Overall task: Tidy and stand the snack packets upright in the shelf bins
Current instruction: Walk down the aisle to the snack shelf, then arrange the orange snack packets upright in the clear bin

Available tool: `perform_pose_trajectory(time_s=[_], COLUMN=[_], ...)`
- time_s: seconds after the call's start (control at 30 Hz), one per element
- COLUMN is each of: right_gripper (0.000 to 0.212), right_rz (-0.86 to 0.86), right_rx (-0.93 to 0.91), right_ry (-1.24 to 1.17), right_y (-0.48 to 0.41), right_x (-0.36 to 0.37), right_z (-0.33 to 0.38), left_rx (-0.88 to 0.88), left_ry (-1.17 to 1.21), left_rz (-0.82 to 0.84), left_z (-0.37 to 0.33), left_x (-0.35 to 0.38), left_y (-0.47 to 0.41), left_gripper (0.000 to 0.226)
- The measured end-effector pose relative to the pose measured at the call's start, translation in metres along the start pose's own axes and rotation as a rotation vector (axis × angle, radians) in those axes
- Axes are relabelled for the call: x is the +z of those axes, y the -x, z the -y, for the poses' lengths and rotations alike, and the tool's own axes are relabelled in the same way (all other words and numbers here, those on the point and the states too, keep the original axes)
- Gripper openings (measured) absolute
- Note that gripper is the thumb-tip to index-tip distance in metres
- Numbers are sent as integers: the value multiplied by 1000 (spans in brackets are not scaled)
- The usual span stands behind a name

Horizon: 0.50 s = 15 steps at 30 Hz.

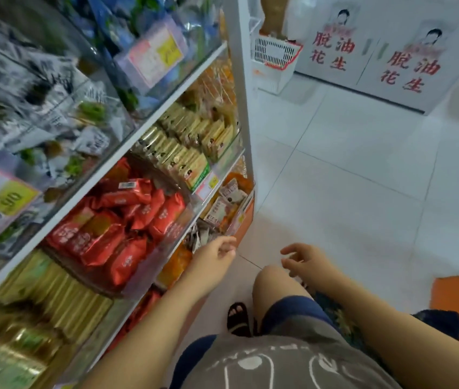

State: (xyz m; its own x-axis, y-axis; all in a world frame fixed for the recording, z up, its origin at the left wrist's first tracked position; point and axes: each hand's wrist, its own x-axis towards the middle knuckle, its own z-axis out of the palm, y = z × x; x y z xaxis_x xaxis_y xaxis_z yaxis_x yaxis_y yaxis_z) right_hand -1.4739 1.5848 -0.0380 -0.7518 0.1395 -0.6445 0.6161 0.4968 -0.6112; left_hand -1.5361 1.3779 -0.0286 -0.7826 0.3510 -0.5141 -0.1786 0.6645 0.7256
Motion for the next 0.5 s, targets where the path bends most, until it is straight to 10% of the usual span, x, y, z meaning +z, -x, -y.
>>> perform_pose_trajectory(time_s=[0.5], right_gripper=[23], right_rz=[325], right_rx=[-301], right_ry=[486], right_y=[-160], right_x=[-95], right_z=[124], left_rx=[-276], left_ry=[337], left_rz=[-400], left_z=[-34], left_x=[12], left_y=[-93], left_gripper=[24])
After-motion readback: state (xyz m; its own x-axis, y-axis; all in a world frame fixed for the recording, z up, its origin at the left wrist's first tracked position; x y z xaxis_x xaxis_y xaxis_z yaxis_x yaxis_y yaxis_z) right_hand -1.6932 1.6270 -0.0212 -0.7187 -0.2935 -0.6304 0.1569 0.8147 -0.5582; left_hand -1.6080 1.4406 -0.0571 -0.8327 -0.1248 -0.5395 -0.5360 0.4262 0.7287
